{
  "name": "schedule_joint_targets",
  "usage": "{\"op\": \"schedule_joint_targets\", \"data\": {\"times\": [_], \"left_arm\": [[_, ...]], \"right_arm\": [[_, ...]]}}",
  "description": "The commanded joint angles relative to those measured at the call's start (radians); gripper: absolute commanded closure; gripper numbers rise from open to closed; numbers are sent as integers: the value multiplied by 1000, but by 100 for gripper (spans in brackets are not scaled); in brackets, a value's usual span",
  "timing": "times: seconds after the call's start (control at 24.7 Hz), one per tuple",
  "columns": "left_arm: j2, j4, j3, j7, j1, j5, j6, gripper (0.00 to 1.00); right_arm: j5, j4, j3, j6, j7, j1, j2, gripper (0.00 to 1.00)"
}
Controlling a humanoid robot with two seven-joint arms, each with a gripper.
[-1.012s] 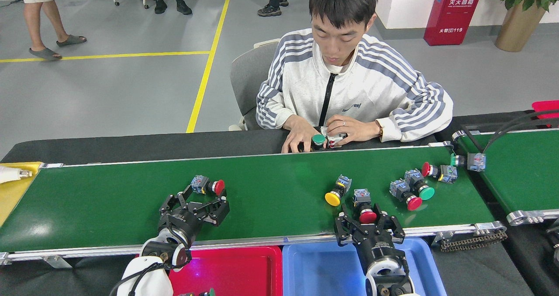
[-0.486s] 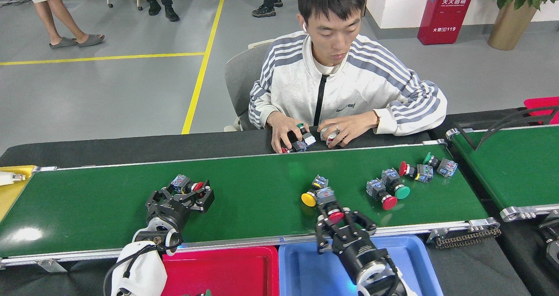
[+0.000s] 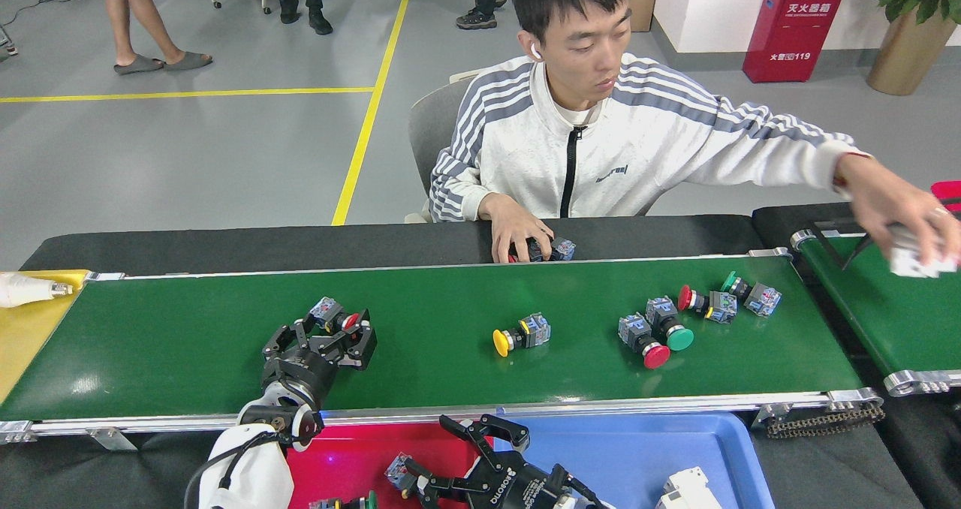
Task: Pick switch part from conveyor to tray
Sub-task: 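Grasp buttons with both grippers and drop them into the red tray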
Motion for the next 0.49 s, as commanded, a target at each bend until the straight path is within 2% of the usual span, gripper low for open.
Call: {"op": "schedule_joint_targets", "data": {"times": [0.0,0.04,0.12,0.16,0.2,0.28,0.32,0.45], "left_arm": [[25,-152,10,9,73,3,-185,59],[46,-228,13,6,132,3,-285,57],[89,-348,16,4,260,3,-466,38],[100,-393,18,4,320,3,-512,21],[98,-425,27,4,369,3,-512,1],[100,-440,35,4,422,2,-512,0],[94,-439,35,4,430,-2,-512,0],[83,-434,55,4,430,2,-512,0]], "right_arm": [[-16,-72,-110,43,-12,44,4,0],[-19,-110,-173,68,-12,100,9,0],[-22,-173,-292,131,-31,195,18,0],[-22,-188,-355,190,-65,232,27,0],[-22,-190,-403,266,-120,268,31,0],[-22,-188,-436,381,-175,309,15,0],[-22,-185,-439,427,-175,317,-14,0],[-22,-182,-438,454,-173,312,-48,0]]}}
